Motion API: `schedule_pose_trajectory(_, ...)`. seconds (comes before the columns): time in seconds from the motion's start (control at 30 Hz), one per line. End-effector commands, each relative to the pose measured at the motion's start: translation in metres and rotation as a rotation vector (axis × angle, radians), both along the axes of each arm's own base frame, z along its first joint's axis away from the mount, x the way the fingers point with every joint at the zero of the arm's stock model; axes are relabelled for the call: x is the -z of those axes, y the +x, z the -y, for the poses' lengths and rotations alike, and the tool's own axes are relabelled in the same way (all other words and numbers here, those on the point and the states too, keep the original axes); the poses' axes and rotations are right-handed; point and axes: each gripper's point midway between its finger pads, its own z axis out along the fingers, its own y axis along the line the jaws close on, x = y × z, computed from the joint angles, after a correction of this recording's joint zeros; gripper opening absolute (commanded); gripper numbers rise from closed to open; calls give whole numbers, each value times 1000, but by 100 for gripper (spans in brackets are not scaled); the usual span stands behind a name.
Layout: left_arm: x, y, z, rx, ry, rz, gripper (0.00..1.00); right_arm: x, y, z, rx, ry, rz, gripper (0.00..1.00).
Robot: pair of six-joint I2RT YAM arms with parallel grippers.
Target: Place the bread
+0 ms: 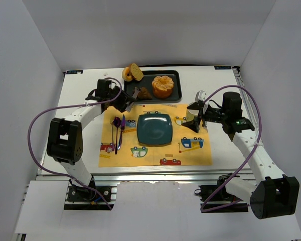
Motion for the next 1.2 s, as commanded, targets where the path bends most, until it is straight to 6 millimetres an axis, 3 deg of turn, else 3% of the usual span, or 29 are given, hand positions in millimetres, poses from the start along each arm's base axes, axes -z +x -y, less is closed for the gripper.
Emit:
schedule_pose_trajectory(0.0,-29,-3,3,13,-27,65,57,-4,-3,-1,-16,14,25,89)
schedule_pose_trajectory(0.77,-44,3,11,18,-94,105,58,1,-6,0,-18,13,17,89)
schedule_pose_trajectory(1.17,-25,1,9,13,-75,70,58,2,-7,1,-18,13,17,89)
